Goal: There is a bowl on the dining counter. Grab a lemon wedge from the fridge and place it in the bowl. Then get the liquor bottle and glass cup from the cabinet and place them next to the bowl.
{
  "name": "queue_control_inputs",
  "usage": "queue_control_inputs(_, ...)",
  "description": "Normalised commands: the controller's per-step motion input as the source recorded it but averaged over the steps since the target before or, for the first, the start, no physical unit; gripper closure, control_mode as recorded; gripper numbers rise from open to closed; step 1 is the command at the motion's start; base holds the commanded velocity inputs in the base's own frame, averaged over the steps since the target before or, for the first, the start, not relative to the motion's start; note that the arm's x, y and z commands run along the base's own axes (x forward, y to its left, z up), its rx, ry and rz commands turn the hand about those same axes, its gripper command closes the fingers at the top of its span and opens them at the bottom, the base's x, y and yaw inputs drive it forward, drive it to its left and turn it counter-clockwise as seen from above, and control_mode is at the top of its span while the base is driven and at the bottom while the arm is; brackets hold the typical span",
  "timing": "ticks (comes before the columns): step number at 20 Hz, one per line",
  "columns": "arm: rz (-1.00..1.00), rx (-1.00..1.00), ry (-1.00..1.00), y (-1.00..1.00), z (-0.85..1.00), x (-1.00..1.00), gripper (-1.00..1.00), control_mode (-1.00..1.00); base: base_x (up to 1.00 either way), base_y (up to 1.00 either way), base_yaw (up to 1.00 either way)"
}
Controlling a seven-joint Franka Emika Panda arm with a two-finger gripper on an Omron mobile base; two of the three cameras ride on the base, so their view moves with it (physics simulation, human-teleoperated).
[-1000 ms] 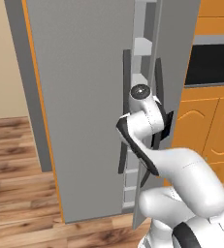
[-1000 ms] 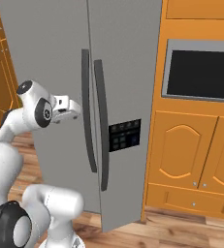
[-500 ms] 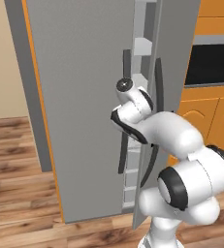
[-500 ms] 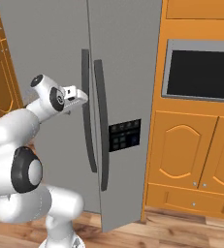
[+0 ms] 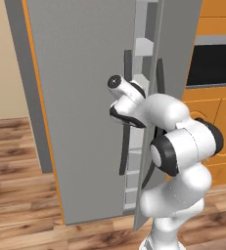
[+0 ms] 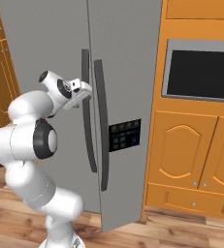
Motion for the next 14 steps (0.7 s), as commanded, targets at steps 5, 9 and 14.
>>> queue_control_inputs(5, -0.01, -0.08, 0.00, -0.51, 0.00, -0.01, -1.00, -1.00, 0.00, 0.00, 0.00)
queue_control_inputs(9, -0.01, -0.01, 0.00, -0.62, 0.00, -0.09, -1.00, -1.00, 0.00, 0.00, 0.00)
queue_control_inputs(14, -0.03, 0.00, 0.00, -0.66, 0.00, -0.27, -1.00, -1.00, 0.00, 0.00, 0.00)
